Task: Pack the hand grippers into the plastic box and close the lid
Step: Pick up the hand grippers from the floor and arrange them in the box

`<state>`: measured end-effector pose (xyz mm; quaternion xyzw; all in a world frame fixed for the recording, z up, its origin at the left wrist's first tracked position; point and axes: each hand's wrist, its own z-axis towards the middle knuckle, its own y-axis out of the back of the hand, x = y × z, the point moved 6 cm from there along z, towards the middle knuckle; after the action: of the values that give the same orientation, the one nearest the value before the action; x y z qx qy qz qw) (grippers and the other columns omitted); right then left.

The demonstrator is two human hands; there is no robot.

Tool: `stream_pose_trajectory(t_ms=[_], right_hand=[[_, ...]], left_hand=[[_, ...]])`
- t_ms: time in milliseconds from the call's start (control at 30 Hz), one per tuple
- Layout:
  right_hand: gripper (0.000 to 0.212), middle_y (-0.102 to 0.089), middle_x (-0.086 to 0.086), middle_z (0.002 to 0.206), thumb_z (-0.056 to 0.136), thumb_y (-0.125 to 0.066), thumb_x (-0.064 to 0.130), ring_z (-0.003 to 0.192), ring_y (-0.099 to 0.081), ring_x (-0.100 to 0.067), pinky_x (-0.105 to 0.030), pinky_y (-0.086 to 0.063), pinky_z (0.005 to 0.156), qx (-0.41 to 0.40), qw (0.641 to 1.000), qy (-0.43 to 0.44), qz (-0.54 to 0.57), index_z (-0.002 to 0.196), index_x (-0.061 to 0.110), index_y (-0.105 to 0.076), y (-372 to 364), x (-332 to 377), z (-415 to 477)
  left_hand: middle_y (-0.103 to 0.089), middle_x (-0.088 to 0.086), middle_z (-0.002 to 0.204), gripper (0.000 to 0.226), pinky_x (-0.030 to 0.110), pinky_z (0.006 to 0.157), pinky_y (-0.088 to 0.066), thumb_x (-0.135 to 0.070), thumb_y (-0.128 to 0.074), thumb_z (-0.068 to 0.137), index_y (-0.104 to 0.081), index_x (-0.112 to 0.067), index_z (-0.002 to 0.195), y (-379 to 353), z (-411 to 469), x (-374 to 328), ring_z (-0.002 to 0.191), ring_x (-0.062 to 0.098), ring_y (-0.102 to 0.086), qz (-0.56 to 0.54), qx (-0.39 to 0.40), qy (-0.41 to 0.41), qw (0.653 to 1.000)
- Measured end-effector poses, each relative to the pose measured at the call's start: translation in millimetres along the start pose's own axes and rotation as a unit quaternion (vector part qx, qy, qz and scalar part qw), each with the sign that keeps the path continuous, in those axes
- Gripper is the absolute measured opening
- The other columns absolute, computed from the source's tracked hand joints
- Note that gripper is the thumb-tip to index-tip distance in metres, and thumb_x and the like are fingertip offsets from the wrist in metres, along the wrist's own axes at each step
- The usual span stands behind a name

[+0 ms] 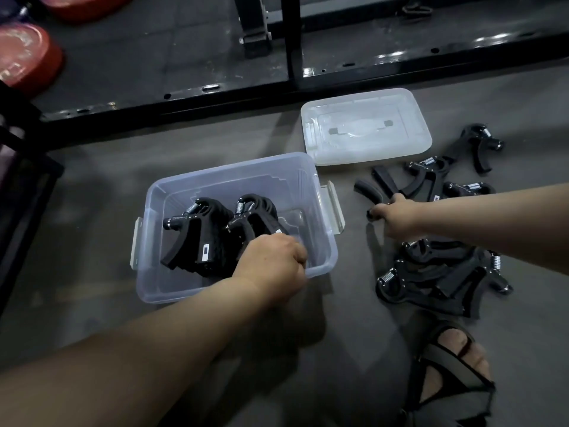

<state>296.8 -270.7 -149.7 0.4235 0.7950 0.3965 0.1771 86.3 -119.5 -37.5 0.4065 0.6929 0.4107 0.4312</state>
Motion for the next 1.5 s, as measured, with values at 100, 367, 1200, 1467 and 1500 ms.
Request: stream_pose_trajectory(t_ms=[100, 367, 1200, 1467, 1500], right_hand=[[0.061, -0.027, -0.013, 0.142, 0.089, -0.053, 0.017, 0.126, -0.044, -0.039, -0.039, -0.039, 0.106, 0.024, 0.999, 0.024, -0.026, 0.145, 0.035, -0.039, -7, 0, 3], [0.067, -0.021, -0.011, 0.150, 0.086, -0.059, 0.018, 0.129, -0.038, -0.041, -0.046, -0.039, 0.106, 0.037, 0.992, 0.048, -0.114, 0.147, 0.031, -0.034, -8, 4, 10], [0.056, -0.063, -0.007, 0.123, 0.091, -0.053, 0.028, 0.108, -0.062, -0.030, -0.041, -0.054, 0.086, 0.112, 0.907, 0.175, -0.366, 0.143, 0.025, -0.031, 9, -8, 35], [0.066, -0.024, -0.017, 0.144, 0.091, -0.048, 0.034, 0.123, -0.033, -0.035, -0.046, -0.035, 0.104, -0.065, 0.966, 0.099, -0.232, 0.151, 0.019, -0.023, 3, -21, 42], [0.070, -0.021, -0.016, 0.147, 0.090, -0.050, 0.036, 0.126, -0.031, -0.036, -0.047, -0.032, 0.107, -0.068, 0.970, 0.102, -0.211, 0.152, 0.019, -0.021, 3, -19, 45]], left_hand=[[-0.066, -0.004, 0.096, 0.024, 0.032, 0.080, -0.048, -0.019, -0.050, 0.083, -0.073, -0.019, 0.090, 1, 0, -8, 0.096, 0.019, -0.058, 0.009, -0.020, -0.033, 0.999], [-0.067, -0.002, 0.079, 0.030, 0.027, 0.065, -0.040, -0.025, -0.043, 0.074, -0.072, -0.016, 0.074, -2, 8, -24, 0.082, 0.021, -0.060, 0.018, -0.060, -0.096, 0.993], [-0.051, -0.006, 0.050, 0.007, 0.023, 0.044, -0.044, -0.017, -0.056, 0.053, -0.054, -0.017, 0.046, -6, 60, -66, 0.049, 0.022, -0.052, 0.008, -0.088, -0.232, 0.969], [-0.054, -0.006, 0.058, 0.010, 0.024, 0.051, -0.038, -0.020, -0.053, 0.062, -0.053, -0.021, 0.053, 3, 77, -66, 0.058, 0.021, -0.055, 0.014, -0.091, -0.222, 0.971], [-0.055, -0.005, 0.065, 0.011, 0.026, 0.057, -0.043, -0.021, -0.049, 0.069, -0.052, -0.022, 0.058, 1, 78, -65, 0.067, 0.021, -0.056, 0.015, -0.068, -0.205, 0.976]])
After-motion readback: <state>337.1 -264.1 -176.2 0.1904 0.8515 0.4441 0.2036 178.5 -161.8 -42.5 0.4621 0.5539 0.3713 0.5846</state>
